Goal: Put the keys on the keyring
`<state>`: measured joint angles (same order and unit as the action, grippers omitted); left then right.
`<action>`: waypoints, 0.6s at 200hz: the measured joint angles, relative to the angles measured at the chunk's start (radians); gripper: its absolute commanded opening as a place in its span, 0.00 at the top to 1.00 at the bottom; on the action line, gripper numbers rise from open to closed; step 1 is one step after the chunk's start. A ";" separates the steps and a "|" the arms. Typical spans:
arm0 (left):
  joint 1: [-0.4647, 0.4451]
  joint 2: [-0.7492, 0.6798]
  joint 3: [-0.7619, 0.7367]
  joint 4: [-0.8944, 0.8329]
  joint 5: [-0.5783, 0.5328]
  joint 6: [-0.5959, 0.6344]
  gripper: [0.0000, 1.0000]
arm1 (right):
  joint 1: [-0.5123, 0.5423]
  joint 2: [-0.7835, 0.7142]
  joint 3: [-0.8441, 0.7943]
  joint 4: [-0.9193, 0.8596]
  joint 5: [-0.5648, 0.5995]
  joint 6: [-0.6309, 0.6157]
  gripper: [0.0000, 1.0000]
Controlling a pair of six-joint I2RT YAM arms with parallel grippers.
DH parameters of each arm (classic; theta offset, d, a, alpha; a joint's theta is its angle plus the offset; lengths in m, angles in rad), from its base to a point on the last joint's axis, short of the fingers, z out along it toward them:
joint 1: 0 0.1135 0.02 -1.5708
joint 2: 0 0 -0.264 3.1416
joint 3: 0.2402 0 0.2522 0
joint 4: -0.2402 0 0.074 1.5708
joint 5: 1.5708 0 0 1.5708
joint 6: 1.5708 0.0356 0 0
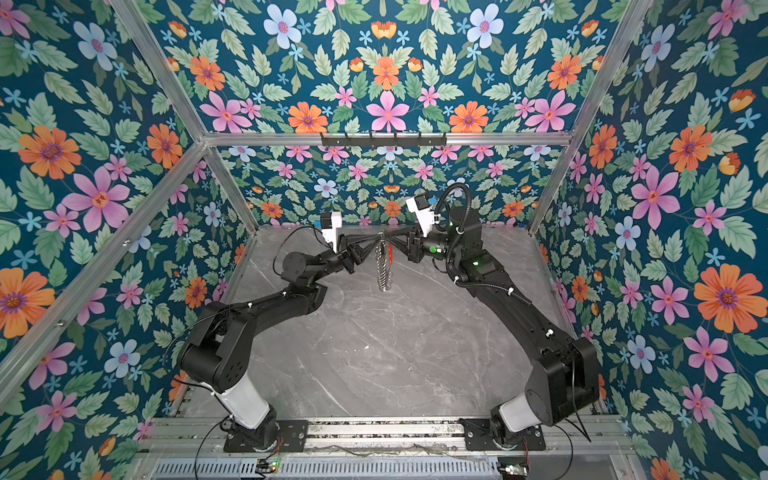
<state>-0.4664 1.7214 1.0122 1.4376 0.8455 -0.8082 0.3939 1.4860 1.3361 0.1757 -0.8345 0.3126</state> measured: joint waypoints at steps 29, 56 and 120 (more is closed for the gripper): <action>0.000 0.000 0.000 0.002 -0.003 0.000 1.00 | 0.002 0.008 0.002 0.001 -0.003 0.003 0.77; -0.003 -0.005 0.000 0.003 0.003 0.000 1.00 | 0.003 0.016 0.007 0.001 -0.002 0.003 0.74; -0.004 -0.005 0.002 0.003 0.012 -0.001 1.00 | 0.003 0.024 0.018 0.006 -0.011 0.010 0.93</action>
<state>-0.4702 1.7164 1.0145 1.4403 0.8577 -0.8089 0.3965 1.5105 1.3540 0.1818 -0.8452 0.3222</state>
